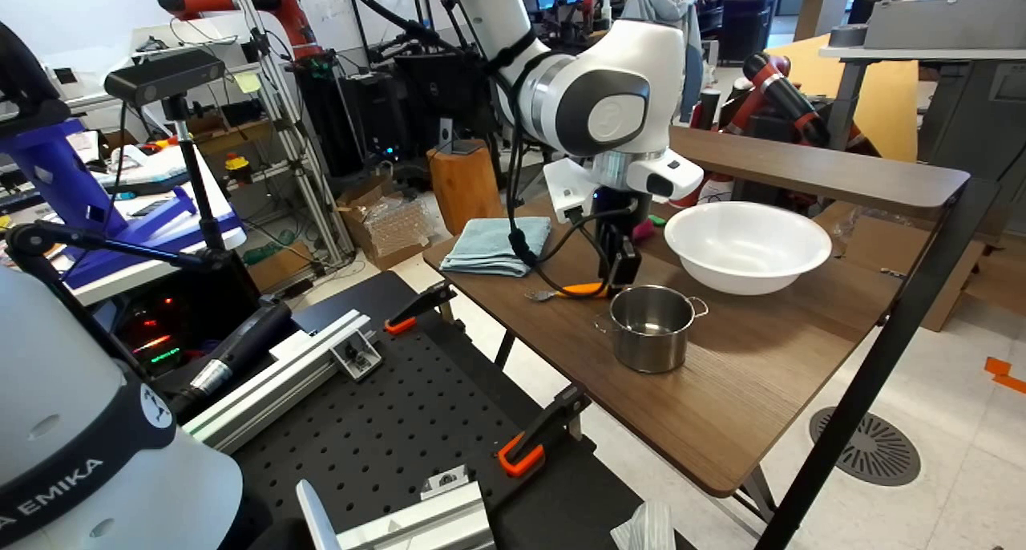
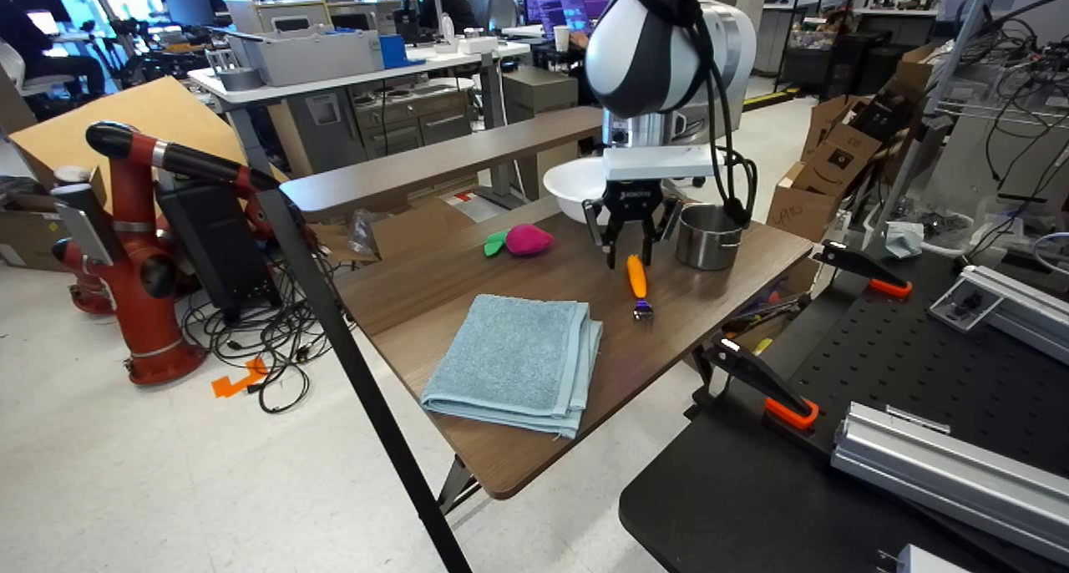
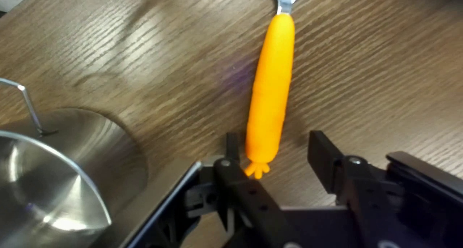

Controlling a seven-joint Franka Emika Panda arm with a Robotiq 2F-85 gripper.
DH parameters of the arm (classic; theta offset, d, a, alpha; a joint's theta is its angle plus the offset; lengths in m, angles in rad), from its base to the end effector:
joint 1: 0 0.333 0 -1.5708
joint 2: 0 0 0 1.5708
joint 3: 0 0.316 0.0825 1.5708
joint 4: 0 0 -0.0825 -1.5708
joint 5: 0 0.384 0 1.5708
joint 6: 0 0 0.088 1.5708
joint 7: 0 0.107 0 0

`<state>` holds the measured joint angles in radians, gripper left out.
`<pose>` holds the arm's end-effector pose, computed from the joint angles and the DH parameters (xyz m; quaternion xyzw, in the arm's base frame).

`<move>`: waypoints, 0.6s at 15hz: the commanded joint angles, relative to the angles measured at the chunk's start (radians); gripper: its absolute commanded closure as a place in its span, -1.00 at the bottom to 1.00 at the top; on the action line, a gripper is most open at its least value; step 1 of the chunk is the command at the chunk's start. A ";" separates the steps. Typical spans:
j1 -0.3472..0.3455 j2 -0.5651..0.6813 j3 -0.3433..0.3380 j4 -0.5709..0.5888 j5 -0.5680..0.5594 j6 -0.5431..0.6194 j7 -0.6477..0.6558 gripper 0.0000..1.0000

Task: Move the fork to the right slightly near the silver bowl

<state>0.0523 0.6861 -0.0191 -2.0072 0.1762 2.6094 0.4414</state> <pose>0.5831 0.0153 0.1009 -0.9596 0.2760 0.0485 0.0246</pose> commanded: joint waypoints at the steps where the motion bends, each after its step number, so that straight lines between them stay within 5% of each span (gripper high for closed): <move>1: -0.004 -0.005 0.015 0.010 0.049 0.000 -0.021 -0.72; 3: -0.010 -0.027 0.030 -0.003 0.063 -0.002 -0.033 -0.98; 9: -0.010 -0.156 0.055 -0.085 0.096 -0.013 -0.050 -1.00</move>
<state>0.0524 0.6174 0.0212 -2.0262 0.2319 2.6090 0.4280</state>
